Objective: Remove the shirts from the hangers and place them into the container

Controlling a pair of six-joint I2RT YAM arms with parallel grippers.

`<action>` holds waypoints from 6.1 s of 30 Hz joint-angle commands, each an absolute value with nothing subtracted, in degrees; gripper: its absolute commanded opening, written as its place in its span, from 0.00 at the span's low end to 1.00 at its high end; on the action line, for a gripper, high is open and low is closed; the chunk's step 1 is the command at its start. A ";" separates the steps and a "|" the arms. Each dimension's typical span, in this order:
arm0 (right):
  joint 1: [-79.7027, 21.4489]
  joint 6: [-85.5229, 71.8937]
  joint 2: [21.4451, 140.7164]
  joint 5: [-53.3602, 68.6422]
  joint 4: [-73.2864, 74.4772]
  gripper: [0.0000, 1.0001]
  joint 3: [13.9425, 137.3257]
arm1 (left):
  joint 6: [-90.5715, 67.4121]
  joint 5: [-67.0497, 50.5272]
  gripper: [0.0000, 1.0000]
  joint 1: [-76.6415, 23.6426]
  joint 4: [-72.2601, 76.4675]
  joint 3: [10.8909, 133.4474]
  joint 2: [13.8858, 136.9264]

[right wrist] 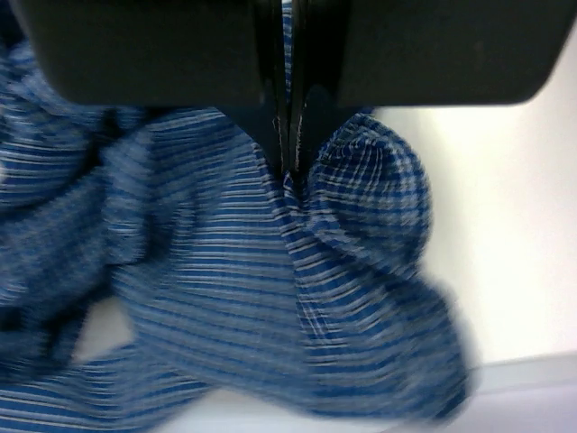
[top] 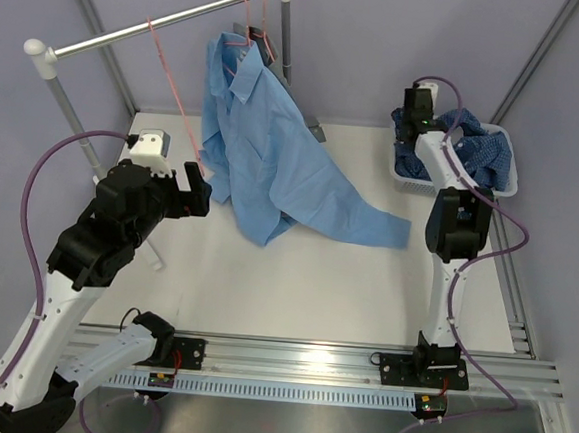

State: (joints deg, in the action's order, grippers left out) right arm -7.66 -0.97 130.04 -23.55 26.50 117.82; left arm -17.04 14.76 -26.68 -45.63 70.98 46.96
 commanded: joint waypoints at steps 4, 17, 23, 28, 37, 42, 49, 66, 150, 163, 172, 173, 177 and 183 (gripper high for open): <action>0.87 -8.34 125.50 -27.60 32.15 0.00 119.08 | -17.49 14.77 0.99 -26.46 -44.74 71.72 47.20; 4.04 -14.06 141.59 -18.46 50.53 0.01 130.51 | -17.40 14.33 0.99 -26.46 -44.74 71.72 47.46; 4.04 -12.57 131.24 -17.49 48.79 0.24 128.86 | -17.14 13.36 0.99 -26.46 -44.74 72.33 47.72; 4.22 -12.48 117.26 -16.35 44.57 0.58 123.24 | -16.44 11.96 0.99 -26.46 -44.65 74.00 48.78; 15.37 -26.88 97.04 -3.20 31.57 0.79 93.81 | -15.56 8.88 0.99 -26.46 -44.65 74.44 49.48; 23.19 -32.16 91.93 5.26 17.95 0.87 72.80 | -14.77 8.00 0.99 -26.46 -44.56 73.57 48.87; 24.61 -28.31 94.66 10.36 6.69 0.87 63.47 | -14.94 7.38 0.99 -26.46 -44.56 72.16 48.16; 24.61 -21.54 101.95 13.10 3.16 0.64 66.09 | -16.26 8.17 0.99 -26.46 -44.56 71.02 47.55; 12.13 -20.21 140.44 -2.37 34.88 0.53 131.74 | -16.17 11.51 0.99 -26.46 -44.65 72.25 50.54; 10.64 -11.88 117.97 5.44 37.52 0.62 129.91 | -16.61 10.81 0.99 -26.46 -44.56 74.97 49.66; -4.90 -1.59 91.34 14.76 38.41 0.73 116.22 | -16.00 14.14 0.99 -26.46 -44.56 77.17 50.36; -9.10 -0.89 88.19 15.64 37.28 0.73 115.06 | -16.00 14.50 0.99 -26.46 -44.65 77.25 50.45; -19.73 -0.44 84.46 21.08 35.16 0.73 112.15 | -15.91 15.73 0.99 -26.46 -44.65 77.08 50.54; -31.53 2.81 88.85 18.20 34.63 0.74 112.84 | -16.08 16.61 0.99 -26.46 -44.65 74.10 49.40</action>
State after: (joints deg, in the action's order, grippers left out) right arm -27.88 0.14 84.58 18.87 34.00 113.43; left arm -16.32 15.09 -26.68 -46.63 74.87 50.26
